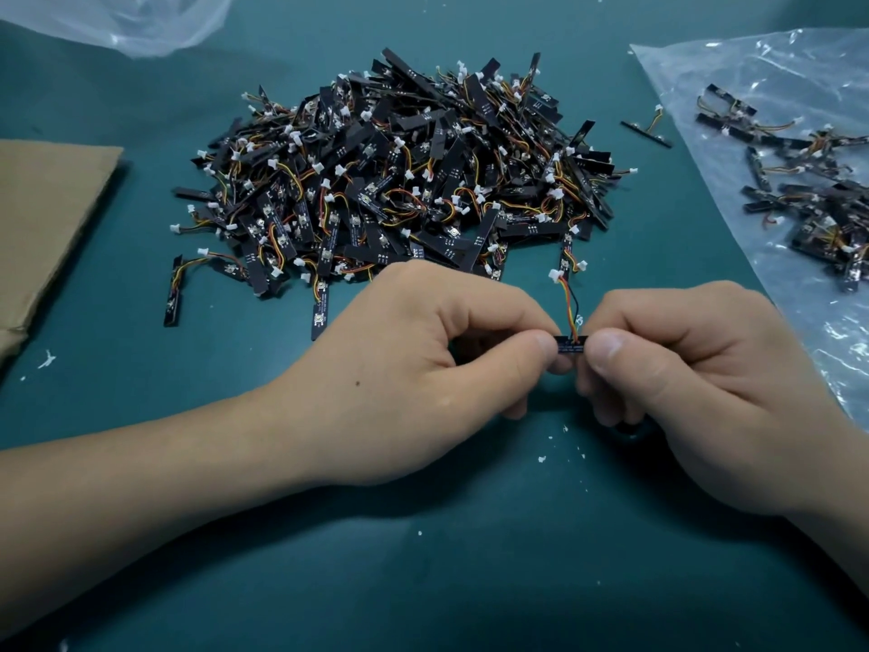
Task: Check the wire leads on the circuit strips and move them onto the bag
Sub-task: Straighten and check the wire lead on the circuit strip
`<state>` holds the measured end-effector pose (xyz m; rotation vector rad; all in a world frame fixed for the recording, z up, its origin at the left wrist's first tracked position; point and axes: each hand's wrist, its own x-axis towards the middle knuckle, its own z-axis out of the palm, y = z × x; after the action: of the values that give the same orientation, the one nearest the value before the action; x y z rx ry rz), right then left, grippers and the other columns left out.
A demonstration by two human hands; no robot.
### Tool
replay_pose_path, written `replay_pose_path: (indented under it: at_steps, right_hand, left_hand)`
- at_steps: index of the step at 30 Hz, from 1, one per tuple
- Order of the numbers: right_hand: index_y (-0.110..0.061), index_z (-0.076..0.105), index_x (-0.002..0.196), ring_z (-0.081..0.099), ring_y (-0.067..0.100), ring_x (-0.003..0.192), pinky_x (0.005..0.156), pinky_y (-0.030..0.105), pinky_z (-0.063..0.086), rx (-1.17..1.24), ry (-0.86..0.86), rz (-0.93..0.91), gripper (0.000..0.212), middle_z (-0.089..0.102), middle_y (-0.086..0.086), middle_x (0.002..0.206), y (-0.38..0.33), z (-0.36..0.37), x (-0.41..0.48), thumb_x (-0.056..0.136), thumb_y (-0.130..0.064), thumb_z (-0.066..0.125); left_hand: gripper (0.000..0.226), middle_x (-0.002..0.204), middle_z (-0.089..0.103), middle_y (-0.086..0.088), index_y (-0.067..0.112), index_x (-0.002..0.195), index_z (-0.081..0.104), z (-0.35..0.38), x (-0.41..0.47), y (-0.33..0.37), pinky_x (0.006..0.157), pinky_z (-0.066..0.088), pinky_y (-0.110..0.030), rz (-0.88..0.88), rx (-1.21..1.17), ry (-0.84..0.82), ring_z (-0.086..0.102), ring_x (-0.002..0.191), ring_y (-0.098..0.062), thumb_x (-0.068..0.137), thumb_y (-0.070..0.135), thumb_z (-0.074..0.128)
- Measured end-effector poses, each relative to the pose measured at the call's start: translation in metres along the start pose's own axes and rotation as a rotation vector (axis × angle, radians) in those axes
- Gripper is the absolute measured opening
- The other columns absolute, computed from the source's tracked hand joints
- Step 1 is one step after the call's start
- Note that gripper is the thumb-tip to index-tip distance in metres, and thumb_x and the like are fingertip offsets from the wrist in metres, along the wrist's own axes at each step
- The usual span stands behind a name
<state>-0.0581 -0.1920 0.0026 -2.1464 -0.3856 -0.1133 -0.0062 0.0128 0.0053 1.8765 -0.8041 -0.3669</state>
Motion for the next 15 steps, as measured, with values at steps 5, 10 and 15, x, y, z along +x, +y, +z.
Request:
replay_pose_path:
  at_steps: [5,10,15]
  right_hand:
    - [-0.029,0.06,0.068,0.057,0.017,0.049,0.049,0.027,0.043,0.009,-0.014,-0.005,0.03,0.059,-0.009,0.056,-0.001,-0.0005,0.0003,0.095,-0.029,0.047]
    - [-0.026,0.061,0.068,0.057,0.016,0.049,0.049,0.028,0.043,-0.001,-0.02,-0.008,0.03,0.059,-0.008,0.056,-0.0009,-0.0009,-0.0002,0.095,-0.029,0.047]
    - [-0.025,0.061,0.068,0.056,0.016,0.048,0.048,0.027,0.043,0.003,-0.017,0.005,0.031,0.059,-0.008,0.056,-0.0003,-0.0013,-0.0014,0.095,-0.03,0.048]
  left_hand:
    - [0.021,0.062,0.069,0.005,0.019,0.085,0.076,-0.0007,0.0001,-0.0004,0.052,0.041,-0.015,-0.007,-0.037,-0.015,0.055,0.051,-0.004,0.095,0.016,0.058]
    - [0.021,0.062,0.07,0.005,0.018,0.085,0.075,-0.0002,-0.0003,0.0005,0.052,0.042,-0.016,-0.014,-0.051,-0.021,0.055,0.051,-0.004,0.096,0.017,0.057]
    - [0.022,0.06,0.069,0.006,0.018,0.083,0.075,0.0005,-0.0011,0.0023,0.05,0.037,-0.008,-0.02,-0.026,-0.017,0.053,0.048,0.0,0.096,0.015,0.056]
